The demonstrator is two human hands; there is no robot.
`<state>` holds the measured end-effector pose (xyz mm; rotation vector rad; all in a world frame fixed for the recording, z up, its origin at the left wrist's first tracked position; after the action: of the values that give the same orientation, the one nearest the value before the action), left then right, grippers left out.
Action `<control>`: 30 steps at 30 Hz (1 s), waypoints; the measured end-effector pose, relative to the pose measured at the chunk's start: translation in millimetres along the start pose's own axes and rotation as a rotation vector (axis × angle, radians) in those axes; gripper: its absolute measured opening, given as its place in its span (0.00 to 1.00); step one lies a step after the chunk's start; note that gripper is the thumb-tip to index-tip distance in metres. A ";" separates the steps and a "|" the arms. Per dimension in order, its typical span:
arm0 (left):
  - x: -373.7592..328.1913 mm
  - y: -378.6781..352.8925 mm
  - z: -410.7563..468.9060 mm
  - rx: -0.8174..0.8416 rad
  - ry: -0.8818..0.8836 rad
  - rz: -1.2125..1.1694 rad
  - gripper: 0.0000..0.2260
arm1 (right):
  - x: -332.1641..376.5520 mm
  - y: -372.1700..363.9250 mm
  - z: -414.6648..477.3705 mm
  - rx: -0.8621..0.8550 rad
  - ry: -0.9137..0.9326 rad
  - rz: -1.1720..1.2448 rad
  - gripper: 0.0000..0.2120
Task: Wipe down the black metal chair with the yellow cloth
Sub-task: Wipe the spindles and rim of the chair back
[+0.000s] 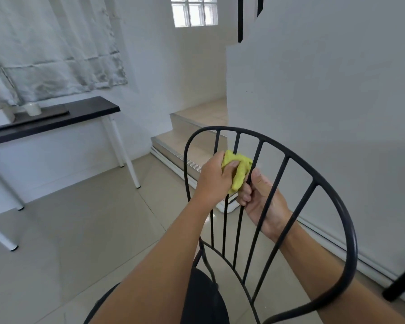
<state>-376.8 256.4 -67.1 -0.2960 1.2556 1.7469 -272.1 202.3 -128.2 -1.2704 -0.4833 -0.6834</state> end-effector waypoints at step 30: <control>150.8 -118.7 -138.0 0.296 0.293 0.080 0.07 | -5.7 -1.1 -0.9 -0.037 0.015 0.021 0.15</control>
<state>-406.3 226.8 -299.7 -0.3396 1.7364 1.5947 -277.0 202.4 -131.6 -1.3022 -0.4467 -0.6867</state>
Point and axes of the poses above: each hand's wrist, its own z-axis towards the middle knuckle, its own y-axis out of the back of the hand, x = y × z, the point moved 6 cm from there along z, towards the middle knuckle, and after that the axes turned 10 degrees about z, right-handed, at the moved point
